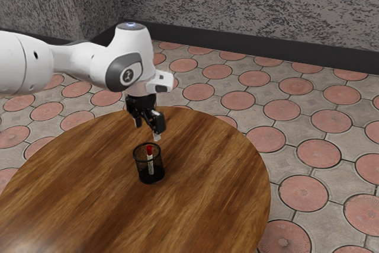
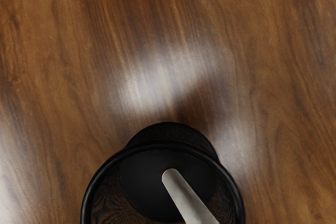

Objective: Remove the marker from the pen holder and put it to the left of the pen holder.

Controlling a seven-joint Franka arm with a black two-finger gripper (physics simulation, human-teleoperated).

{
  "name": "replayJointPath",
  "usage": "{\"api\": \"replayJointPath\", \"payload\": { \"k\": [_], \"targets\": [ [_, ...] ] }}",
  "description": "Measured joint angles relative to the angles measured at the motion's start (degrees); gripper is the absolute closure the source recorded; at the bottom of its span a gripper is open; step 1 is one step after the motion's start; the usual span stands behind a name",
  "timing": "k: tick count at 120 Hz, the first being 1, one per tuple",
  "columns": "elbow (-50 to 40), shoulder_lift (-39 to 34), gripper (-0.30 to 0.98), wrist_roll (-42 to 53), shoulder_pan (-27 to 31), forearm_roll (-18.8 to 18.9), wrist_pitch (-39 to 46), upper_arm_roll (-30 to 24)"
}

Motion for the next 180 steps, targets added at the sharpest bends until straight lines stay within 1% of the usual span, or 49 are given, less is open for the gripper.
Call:
{"api": "replayJointPath", "payload": {
  "k": [25,50,73,92,116,136,180],
  "targets": [
    [-4.8,-2.7,0.05,2.9,-2.7,0.7,4.4,0.3],
    [-11.6,-7.3,0.07,5.0,-2.8,1.5,6.0,0.6],
    [-12.9,-7.3,0.10,6.3,-3.0,3.4,6.6,0.6],
    [-12.5,-6.1,0.13,7.1,-4.8,5.5,7.6,0.5],
    [-12.5,-5.8,0.28,7.9,-4.6,6.4,8.5,0.6],
    [-12.5,-5.6,0.35,8.4,-4.9,6.7,8.8,0.6],
    [-12.5,-5.2,0.56,9.1,-4.9,7.7,10.1,0.6]
  ]
}}
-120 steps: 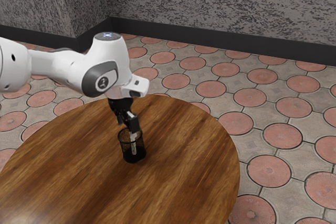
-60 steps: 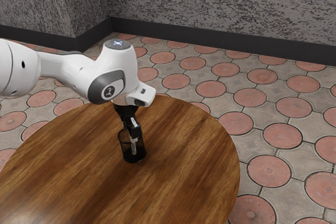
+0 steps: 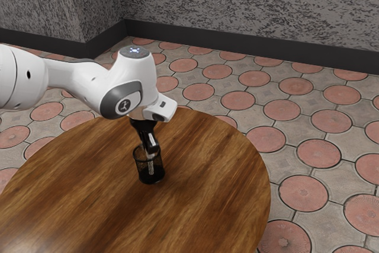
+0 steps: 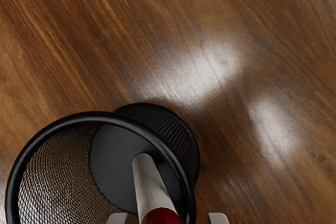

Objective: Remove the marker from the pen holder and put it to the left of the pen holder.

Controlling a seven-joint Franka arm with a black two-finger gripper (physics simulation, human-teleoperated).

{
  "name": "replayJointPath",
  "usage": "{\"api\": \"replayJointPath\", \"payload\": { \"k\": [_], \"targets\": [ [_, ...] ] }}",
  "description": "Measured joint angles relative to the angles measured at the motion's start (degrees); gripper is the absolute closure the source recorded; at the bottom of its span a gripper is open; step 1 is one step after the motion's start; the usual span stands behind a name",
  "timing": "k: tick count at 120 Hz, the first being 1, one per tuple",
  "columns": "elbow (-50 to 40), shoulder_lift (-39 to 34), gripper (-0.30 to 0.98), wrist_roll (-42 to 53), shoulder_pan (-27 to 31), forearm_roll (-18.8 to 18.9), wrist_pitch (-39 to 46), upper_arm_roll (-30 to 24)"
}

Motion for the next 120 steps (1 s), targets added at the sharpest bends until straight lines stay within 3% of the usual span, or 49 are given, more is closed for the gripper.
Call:
{"api": "replayJointPath", "payload": {
  "k": [40,87,120],
  "targets": [
    [0.0,0.0,0.75,-0.4,0.1,1.4,0.9,0.1],
    [0.8,-4.0,0.79,-1.8,0.8,2.8,0.4,1.3],
    [3.0,-12.4,0.79,-2.4,-0.8,4.6,-4.1,4.2]
  ]
}}
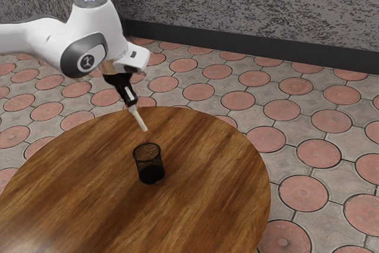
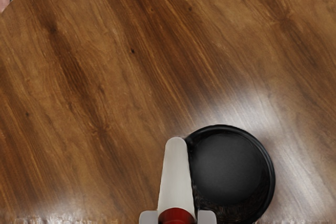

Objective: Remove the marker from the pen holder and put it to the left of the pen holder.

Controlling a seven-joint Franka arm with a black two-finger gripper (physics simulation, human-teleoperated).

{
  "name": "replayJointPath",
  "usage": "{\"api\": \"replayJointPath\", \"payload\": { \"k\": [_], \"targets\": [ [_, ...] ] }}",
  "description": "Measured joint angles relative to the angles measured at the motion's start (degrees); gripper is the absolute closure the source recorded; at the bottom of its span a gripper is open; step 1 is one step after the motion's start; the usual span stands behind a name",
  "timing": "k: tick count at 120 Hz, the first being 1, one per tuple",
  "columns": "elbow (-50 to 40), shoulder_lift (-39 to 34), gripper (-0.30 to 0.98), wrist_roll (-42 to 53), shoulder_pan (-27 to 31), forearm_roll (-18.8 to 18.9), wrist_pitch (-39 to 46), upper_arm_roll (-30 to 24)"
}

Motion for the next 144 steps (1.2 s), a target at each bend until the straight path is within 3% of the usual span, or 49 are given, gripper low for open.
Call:
{"api": "replayJointPath", "payload": {
  "k": [30,55,77,92,144],
  "targets": [
    [1.5,4.8,0.79,-0.2,3.0,1.3,2.1,8.6],
    [-5.9,7.8,0.79,-0.4,6.1,1.3,22.0,11.4],
    [-12.9,11.1,0.79,0.7,1.6,0.6,40.4,11.4],
    [-14.4,12.3,0.79,2.2,1.8,0.0,48.7,12.4],
    [-17.8,16.1,0.79,6.0,2.9,-0.6,57.8,12.5]
  ]
}}
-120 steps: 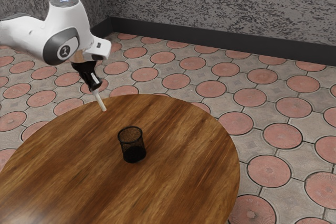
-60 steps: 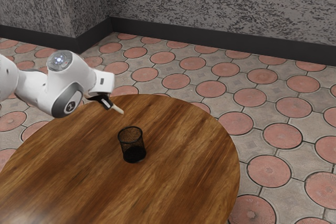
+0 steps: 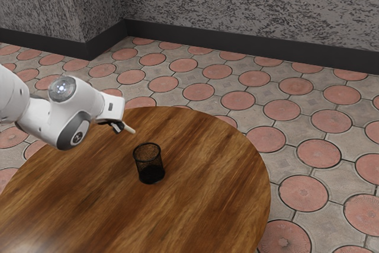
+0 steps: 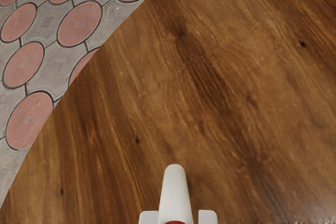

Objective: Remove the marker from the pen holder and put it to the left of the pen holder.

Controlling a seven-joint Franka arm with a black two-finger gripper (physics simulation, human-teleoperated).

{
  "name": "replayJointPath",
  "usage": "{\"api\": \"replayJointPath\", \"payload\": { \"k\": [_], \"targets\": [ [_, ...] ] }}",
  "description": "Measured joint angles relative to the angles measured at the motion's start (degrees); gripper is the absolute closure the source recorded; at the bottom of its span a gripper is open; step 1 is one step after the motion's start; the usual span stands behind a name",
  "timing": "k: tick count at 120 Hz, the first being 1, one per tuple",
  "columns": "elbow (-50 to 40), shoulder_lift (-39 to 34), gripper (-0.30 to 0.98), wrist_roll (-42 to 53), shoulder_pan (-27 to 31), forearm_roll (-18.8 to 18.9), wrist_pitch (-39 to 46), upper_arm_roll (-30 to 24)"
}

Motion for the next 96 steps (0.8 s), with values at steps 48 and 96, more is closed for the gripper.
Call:
{"api": "replayJointPath", "payload": {
  "k": [48,96],
  "targets": [
    [-2.6,-1.1,0.24,0.7,1.3,0.3,-1.3,-0.1],
    [45.8,-3.3,0.05,-5.1,4.1,-11.2,-64.7,-8.6]
  ]
}}
